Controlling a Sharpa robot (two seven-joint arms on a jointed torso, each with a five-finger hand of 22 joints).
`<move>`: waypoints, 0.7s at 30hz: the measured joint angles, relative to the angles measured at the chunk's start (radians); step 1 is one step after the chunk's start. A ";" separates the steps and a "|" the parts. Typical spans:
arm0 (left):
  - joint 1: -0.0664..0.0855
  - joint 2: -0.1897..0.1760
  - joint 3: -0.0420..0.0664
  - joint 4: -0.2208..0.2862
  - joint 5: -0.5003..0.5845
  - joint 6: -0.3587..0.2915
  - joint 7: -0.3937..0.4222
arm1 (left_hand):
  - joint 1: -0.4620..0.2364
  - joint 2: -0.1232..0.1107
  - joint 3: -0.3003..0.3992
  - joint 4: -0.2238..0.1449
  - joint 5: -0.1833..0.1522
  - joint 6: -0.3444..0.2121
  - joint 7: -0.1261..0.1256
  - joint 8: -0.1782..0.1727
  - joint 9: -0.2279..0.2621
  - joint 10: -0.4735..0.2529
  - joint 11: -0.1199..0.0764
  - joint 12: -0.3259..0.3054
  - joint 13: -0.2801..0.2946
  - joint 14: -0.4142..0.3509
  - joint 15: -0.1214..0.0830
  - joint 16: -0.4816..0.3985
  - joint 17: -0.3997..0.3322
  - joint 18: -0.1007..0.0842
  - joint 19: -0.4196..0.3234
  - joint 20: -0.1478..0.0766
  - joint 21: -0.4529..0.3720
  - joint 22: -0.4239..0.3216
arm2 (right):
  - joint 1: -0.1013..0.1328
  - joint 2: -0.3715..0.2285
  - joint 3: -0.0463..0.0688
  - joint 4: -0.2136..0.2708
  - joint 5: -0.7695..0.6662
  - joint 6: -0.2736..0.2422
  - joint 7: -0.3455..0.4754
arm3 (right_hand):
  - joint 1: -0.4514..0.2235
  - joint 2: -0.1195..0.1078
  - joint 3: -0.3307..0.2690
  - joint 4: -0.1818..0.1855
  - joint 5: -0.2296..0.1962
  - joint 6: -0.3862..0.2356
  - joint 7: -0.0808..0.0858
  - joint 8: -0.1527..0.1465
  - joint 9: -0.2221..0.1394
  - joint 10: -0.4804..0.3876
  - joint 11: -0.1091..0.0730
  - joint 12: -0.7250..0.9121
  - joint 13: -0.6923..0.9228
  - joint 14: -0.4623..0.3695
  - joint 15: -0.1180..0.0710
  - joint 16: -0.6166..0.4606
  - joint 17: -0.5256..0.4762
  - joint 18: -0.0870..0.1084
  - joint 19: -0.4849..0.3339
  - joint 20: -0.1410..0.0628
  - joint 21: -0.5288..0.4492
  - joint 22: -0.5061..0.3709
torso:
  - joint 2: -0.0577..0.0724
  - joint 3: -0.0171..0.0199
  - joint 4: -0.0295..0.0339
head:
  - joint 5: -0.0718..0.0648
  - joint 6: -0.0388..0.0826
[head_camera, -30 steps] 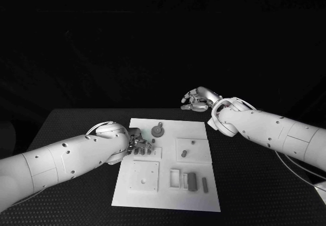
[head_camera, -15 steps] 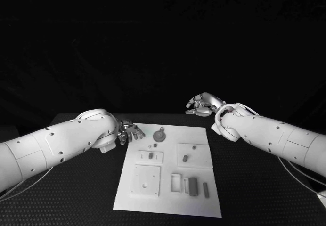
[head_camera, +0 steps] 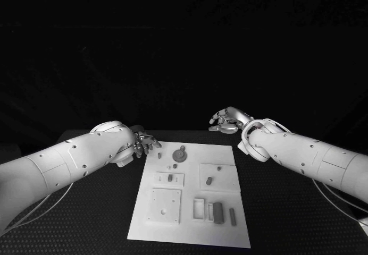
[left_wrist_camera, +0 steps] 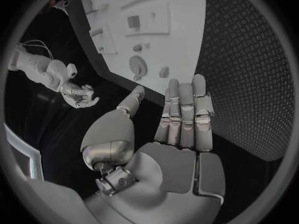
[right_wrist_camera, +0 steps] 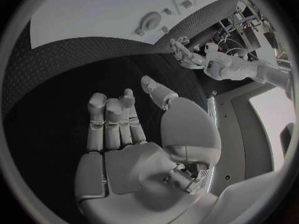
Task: Assemble the parts on the task board
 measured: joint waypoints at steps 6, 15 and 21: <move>-0.018 0.040 0.000 -0.055 -0.012 0.000 0.020 | -0.007 -0.017 0.000 0.008 0.000 -0.022 0.001 0.000 -0.011 -0.002 0.002 -0.010 -0.012 -0.001 0.004 -0.007 -0.006 0.000 -0.001 0.001 -0.013 -0.007 | 0.000 0.001 0.000 0.000 0.000 0.001 0.000 | -0.004 -0.004 0.000 0.000 0.000 -0.001 0.001 0.000 0.000 0.000 0.000 0.000 -0.001 0.000 0.000 0.000 0.000 0.000 0.000 0.000 0.000 0.000 | 0.001 0.0002 -0.0005 | -0.002 0.002; -0.044 0.085 -0.001 -0.114 -0.020 0.009 0.035 | -0.007 -0.017 0.003 0.017 0.000 -0.038 0.012 0.002 -0.022 -0.002 0.009 -0.012 -0.022 -0.004 0.007 -0.007 -0.009 0.000 -0.002 0.005 -0.023 -0.010 | 0.000 0.001 0.000 0.003 0.000 0.001 0.000 | -0.004 -0.004 0.000 0.000 0.000 -0.001 0.000 0.000 0.000 0.000 0.000 0.000 -0.001 0.000 0.000 0.000 0.000 0.000 0.000 0.000 0.000 0.000 | 0.001 0.0003 0.0005 | -0.009 -0.002; -0.053 0.100 -0.003 -0.139 -0.032 0.011 0.039 | -0.007 -0.017 0.003 0.017 0.000 -0.028 0.014 0.004 -0.024 -0.002 0.009 -0.012 -0.023 -0.004 0.007 -0.007 -0.009 0.000 -0.002 0.005 -0.023 -0.010 | 0.000 0.001 0.000 0.007 0.001 0.001 0.000 | -0.004 -0.004 0.000 0.000 0.000 -0.002 0.000 0.000 0.000 0.000 0.000 0.000 -0.001 0.000 0.000 0.000 0.000 0.000 0.000 0.000 0.000 0.000 | 0.000 0.0003 0.0011 | -0.011 -0.004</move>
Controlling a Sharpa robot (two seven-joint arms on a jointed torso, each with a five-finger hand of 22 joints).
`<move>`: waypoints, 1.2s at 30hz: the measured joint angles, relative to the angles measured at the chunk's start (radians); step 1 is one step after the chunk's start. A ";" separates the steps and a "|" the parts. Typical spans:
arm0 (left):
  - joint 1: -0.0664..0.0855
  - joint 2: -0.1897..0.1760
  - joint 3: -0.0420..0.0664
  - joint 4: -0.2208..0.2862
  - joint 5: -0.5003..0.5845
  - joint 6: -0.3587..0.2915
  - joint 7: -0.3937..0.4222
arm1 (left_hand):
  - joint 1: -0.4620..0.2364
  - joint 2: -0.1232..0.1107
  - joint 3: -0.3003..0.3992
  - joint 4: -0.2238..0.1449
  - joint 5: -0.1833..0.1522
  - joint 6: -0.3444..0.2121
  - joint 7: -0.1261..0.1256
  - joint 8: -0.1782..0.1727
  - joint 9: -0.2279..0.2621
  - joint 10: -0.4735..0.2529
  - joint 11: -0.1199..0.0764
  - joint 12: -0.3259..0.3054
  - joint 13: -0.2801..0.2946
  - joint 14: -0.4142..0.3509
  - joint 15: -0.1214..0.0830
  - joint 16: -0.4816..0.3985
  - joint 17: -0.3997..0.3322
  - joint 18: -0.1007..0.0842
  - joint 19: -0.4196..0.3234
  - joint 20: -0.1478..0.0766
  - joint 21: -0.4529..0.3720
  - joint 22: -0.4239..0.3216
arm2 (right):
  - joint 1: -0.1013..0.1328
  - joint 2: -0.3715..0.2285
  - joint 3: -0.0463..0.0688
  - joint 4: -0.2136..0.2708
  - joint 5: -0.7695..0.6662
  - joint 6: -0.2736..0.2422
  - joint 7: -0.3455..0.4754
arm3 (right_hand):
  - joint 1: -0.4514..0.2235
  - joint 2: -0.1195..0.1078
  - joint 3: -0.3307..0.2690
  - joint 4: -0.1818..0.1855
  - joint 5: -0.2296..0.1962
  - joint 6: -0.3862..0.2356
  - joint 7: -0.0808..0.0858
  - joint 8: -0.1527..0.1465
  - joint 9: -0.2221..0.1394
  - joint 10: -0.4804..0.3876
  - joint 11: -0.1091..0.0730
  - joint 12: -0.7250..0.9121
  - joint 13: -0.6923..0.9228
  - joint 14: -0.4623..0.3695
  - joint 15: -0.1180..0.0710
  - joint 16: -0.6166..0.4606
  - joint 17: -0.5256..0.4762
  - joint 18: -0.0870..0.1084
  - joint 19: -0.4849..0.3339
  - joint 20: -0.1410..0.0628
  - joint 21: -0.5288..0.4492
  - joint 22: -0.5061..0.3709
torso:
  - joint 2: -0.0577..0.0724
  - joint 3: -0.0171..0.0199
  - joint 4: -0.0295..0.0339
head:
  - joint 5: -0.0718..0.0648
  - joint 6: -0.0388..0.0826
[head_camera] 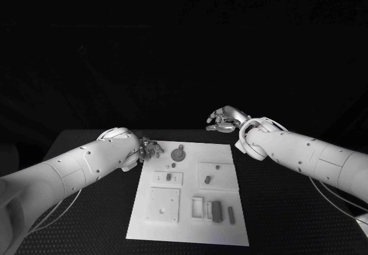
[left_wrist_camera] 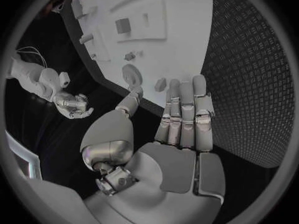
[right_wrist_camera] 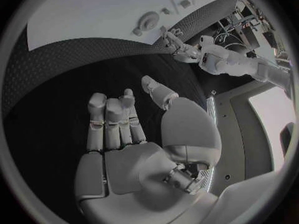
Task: Assemble the parts on the task board
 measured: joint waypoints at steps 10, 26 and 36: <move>-0.008 0.015 0.000 -0.029 -0.010 0.012 0.005 | -0.003 0.010 0.000 0.005 0.000 0.041 -0.013 0.019 -0.011 0.010 -0.009 -0.001 -0.011 0.000 0.000 0.000 0.000 0.000 0.003 0.003 0.000 0.002 | 0.000 0.000 0.000 0.005 0.000 0.000 0.000 | 0.000 0.000 0.000 0.000 0.000 0.000 0.000 0.000 0.000 0.000 0.000 0.000 0.000 0.000 0.000 0.000 0.000 0.000 0.000 0.000 0.000 0.000 | -0.001 -0.0006 0.0006 | -0.002 -0.004; -0.020 0.036 0.001 -0.062 -0.013 0.018 0.019 | 0.011 0.089 -0.004 -0.004 0.000 0.066 -0.019 0.019 -0.022 0.032 -0.011 -0.028 -0.038 0.006 -0.006 0.000 0.000 0.000 0.009 -0.002 -0.006 0.010 | 0.000 0.001 0.000 0.009 0.000 0.000 0.000 | 0.000 0.000 0.000 0.000 0.000 -0.003 -0.001 0.000 0.000 0.000 0.000 0.000 0.000 -0.003 0.003 0.000 0.000 0.000 0.000 0.000 0.000 0.001 | -0.001 -0.0007 0.0007 | -0.007 -0.008; -0.022 0.046 0.001 -0.080 -0.008 0.013 0.025 | 0.011 0.090 -0.007 -0.007 0.000 0.072 -0.021 0.017 -0.022 0.036 -0.015 -0.032 -0.041 0.006 -0.006 0.000 -0.001 0.000 0.011 0.000 -0.006 0.011 | 0.000 0.004 0.000 0.010 0.000 0.000 0.000 | 0.000 0.000 0.000 0.000 0.000 -0.003 0.000 0.000 0.000 0.000 0.000 0.000 -0.001 -0.003 0.003 0.000 0.000 0.000 -0.002 0.002 0.000 0.001 | -0.001 -0.0006 0.0007 | -0.008 -0.008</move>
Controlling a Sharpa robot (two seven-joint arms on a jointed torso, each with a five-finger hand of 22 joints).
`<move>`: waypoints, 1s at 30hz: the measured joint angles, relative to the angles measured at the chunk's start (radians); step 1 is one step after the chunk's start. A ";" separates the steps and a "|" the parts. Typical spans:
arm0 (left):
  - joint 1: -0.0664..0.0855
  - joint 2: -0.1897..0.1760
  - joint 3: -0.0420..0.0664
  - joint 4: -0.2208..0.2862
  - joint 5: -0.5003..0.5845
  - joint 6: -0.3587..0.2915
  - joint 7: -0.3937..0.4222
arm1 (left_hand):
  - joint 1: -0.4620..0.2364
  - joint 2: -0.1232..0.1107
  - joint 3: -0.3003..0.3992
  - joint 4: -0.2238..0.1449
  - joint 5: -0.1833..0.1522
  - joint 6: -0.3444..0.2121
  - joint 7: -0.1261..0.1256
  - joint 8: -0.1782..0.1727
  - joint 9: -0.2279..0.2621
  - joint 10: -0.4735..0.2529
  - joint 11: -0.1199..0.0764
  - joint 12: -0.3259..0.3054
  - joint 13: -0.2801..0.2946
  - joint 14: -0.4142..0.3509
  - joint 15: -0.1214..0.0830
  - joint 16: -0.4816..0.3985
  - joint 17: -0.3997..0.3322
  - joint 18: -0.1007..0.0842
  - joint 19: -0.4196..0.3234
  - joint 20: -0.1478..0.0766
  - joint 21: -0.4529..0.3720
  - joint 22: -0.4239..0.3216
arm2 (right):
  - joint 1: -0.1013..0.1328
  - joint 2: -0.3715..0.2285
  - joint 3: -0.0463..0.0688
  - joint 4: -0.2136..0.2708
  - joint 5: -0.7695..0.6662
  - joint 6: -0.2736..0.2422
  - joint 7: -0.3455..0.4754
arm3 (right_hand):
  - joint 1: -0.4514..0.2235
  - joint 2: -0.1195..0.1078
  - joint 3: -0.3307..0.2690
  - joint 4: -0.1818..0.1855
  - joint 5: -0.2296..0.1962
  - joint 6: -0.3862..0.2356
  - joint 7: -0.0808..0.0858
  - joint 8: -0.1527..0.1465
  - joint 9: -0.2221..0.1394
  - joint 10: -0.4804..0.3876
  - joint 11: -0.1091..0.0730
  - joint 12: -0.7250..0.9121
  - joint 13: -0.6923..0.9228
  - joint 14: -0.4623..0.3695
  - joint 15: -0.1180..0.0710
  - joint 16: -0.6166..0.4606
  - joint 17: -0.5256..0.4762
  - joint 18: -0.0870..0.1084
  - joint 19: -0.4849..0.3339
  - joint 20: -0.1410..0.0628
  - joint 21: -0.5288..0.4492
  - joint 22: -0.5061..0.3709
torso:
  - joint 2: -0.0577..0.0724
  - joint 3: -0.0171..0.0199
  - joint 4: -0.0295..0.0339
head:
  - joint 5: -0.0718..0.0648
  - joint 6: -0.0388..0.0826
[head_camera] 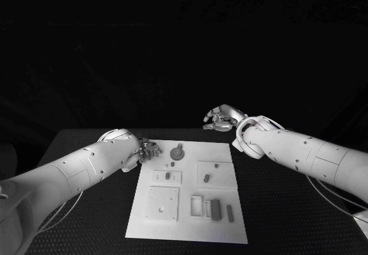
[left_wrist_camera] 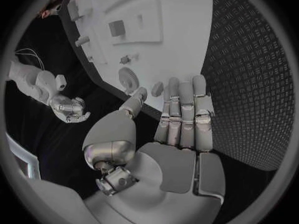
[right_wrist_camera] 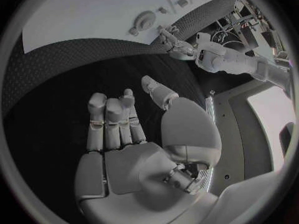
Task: Assemble the parts on the task board
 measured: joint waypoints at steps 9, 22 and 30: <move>-0.001 0.011 0.000 -0.023 0.020 0.000 0.011 | 0.011 0.011 -0.004 -0.004 0.000 0.004 0.000 0.000 0.000 0.004 0.004 -0.007 -0.007 0.000 0.000 0.000 -0.001 0.000 0.000 0.000 -0.004 0.001 | 0.000 0.002 0.000 0.000 0.000 0.000 0.000 | 0.000 0.000 0.000 0.000 0.000 0.000 0.000 0.000 0.001 0.000 0.000 0.004 0.000 0.000 0.000 0.000 0.000 0.000 0.000 0.000 0.000 0.000 | 0.000 0.0002 0.0000 | -0.001 0.000; -0.006 0.025 0.002 -0.036 0.034 -0.001 0.025 | 0.077 0.064 -0.002 -0.012 0.000 0.018 -0.004 -0.006 0.002 0.026 -0.001 -0.021 -0.020 0.002 -0.002 0.001 -0.003 0.000 0.003 -0.002 -0.008 0.013 | 0.000 0.003 0.000 0.001 0.000 0.001 0.000 | 0.000 0.000 0.000 0.000 0.000 0.000 0.000 0.000 0.001 0.000 0.000 0.004 0.000 0.000 0.000 0.000 0.000 0.000 0.000 0.000 0.000 0.000 | 0.000 -0.0004 0.0003 | -0.001 -0.001; -0.009 0.022 0.002 -0.039 0.036 -0.002 0.029 | 0.154 0.067 0.058 -0.006 -0.004 0.072 -0.029 0.029 -0.008 0.084 -0.027 -0.004 -0.012 0.051 -0.029 0.043 0.016 0.000 0.060 -0.023 0.014 0.039 | 0.000 0.001 0.000 0.002 0.000 0.002 0.000 | 0.000 0.000 0.000 0.000 0.000 0.000 0.000 0.000 0.001 0.000 0.000 0.004 0.000 0.000 0.000 0.000 0.000 0.000 0.000 0.000 0.000 0.001 | 0.000 -0.0004 0.0005 | -0.001 -0.003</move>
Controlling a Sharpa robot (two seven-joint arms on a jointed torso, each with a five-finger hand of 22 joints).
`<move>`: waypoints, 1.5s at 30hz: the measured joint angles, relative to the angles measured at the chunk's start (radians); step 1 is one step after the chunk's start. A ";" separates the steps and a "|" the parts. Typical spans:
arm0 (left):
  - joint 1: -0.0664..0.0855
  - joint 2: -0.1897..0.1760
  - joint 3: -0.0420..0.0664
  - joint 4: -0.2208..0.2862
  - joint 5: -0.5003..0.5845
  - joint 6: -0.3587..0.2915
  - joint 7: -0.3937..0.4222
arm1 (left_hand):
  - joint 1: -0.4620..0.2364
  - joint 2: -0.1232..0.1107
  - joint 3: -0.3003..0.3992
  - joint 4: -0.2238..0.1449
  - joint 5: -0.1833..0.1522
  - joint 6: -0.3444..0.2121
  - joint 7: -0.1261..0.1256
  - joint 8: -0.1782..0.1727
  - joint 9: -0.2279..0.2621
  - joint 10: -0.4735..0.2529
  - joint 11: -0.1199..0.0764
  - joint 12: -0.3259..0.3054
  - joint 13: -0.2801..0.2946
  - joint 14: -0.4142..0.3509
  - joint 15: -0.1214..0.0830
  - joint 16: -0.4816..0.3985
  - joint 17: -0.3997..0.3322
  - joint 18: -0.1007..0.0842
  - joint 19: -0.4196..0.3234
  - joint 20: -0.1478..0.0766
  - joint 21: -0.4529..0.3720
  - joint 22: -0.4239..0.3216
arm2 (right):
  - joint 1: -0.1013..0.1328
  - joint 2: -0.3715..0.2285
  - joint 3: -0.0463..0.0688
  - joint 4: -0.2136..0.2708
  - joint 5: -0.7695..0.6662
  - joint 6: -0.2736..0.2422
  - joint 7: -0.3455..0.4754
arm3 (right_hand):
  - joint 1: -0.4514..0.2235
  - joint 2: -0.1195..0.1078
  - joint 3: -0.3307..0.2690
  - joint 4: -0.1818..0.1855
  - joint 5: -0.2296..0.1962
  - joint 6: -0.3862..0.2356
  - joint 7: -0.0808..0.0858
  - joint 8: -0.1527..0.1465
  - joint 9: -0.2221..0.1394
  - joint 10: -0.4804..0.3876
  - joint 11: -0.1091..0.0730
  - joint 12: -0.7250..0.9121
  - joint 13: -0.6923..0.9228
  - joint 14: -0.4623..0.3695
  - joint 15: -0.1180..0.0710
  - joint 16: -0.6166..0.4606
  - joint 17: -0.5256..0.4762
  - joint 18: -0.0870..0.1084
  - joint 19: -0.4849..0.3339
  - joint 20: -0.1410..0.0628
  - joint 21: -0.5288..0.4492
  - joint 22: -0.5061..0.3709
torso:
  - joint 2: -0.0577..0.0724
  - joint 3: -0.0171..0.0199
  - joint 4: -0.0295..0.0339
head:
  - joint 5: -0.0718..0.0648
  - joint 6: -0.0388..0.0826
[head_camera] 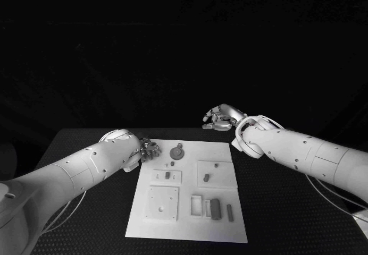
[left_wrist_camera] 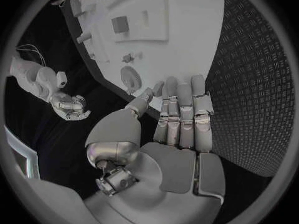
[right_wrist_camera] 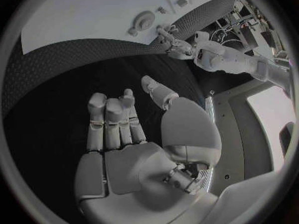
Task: Assemble the parts on the task board
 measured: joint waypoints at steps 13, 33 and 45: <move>-0.001 -0.014 0.000 0.010 0.017 -0.008 0.005 | 0.042 0.005 0.051 -0.009 -0.004 0.017 -0.010 0.020 0.000 0.027 -0.009 0.009 0.006 0.019 -0.008 0.016 0.008 0.000 0.022 -0.012 0.014 0.022 | 0.000 -0.004 0.000 0.004 0.000 0.000 0.000 | 0.000 0.000 0.000 0.000 0.000 0.000 0.000 0.000 0.001 0.000 0.000 0.000 -0.001 0.000 0.000 0.000 0.000 0.000 0.000 0.000 0.000 0.000 | 0.000 0.0001 0.0000 | -0.002 -0.004; 0.027 -0.187 0.003 0.276 0.119 -0.015 -0.023 | 0.046 0.001 0.058 -0.010 -0.004 0.038 -0.022 0.023 -0.001 0.050 -0.018 0.016 0.014 0.039 -0.011 0.034 0.017 0.000 0.044 -0.020 0.031 0.047 | 0.000 -0.024 0.000 0.010 0.000 0.000 0.001 | 0.000 0.000 -0.003 0.003 0.000 -0.002 0.002 0.000 0.002 0.000 0.000 0.000 -0.001 0.000 0.000 0.000 -0.001 0.000 0.000 0.000 0.000 0.000 | -0.001 -0.0004 0.0011 | -0.002 -0.008; 0.030 -0.270 0.001 0.444 0.125 -0.018 -0.060 | 0.050 -0.003 0.057 -0.010 -0.004 0.053 -0.029 0.023 -0.001 0.065 -0.022 0.021 0.015 0.050 -0.017 0.038 0.019 0.000 0.057 -0.028 0.033 0.056 | 0.000 -0.028 0.000 0.013 0.000 0.000 0.000 | 0.000 0.000 0.000 0.006 0.000 -0.002 0.002 0.000 0.001 0.000 0.000 0.000 -0.001 0.000 0.000 0.000 -0.001 0.000 0.000 0.000 0.000 0.001 | 0.000 -0.0008 0.0008 | 0.001 -0.012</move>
